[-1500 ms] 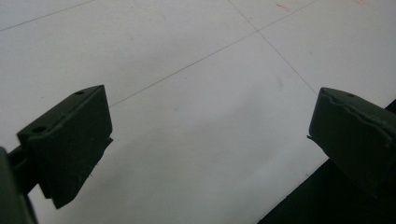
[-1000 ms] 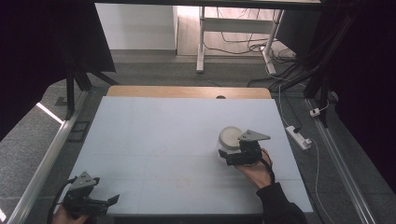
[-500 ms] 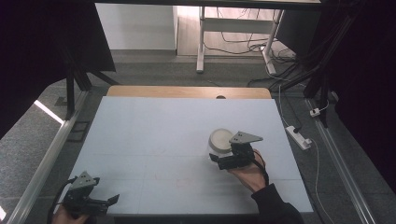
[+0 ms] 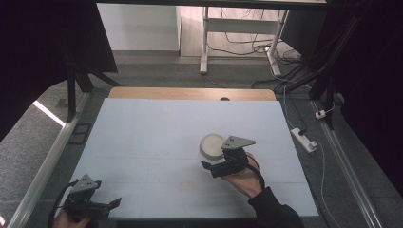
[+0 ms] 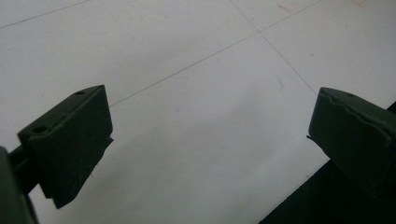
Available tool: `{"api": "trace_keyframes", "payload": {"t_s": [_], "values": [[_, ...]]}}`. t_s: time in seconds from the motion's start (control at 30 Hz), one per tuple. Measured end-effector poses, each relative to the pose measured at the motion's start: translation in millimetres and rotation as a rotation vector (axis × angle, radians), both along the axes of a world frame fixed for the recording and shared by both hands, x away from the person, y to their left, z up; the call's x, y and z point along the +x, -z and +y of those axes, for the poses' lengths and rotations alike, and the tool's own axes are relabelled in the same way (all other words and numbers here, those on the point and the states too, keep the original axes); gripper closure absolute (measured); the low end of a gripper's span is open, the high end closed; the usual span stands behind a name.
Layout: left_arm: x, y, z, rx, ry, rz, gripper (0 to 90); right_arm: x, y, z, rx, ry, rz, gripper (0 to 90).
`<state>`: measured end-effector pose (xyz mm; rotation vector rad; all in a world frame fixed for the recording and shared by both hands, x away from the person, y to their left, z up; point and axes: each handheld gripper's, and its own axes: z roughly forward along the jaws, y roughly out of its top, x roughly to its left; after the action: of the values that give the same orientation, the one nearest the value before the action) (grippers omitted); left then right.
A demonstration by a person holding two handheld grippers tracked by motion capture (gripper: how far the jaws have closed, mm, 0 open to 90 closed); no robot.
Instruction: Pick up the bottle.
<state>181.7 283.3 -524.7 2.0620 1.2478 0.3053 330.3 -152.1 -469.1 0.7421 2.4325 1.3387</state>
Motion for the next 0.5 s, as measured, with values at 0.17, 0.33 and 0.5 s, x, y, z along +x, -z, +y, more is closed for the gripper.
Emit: {"api": "trace_keyframes", "payload": {"t_s": [0.17, 0.33, 0.5], "values": [[0.0, 0.0, 0.1, -0.001, 0.0, 0.0, 0.8, -1.2, -0.8, 10.4, -0.007, -0.03, 0.004, 6.7], [0.0, 0.1, 0.5, -0.005, 0.0, 0.0, 0.7, -1.4, -0.3, 20.6, -0.019, -0.057, 0.004, 6.7], [0.1, 0.0, 0.3, -0.003, 0.002, 0.001, 0.6, -1.9, -0.2, 28.2, -0.023, -0.076, 0.005, 6.7]]}}
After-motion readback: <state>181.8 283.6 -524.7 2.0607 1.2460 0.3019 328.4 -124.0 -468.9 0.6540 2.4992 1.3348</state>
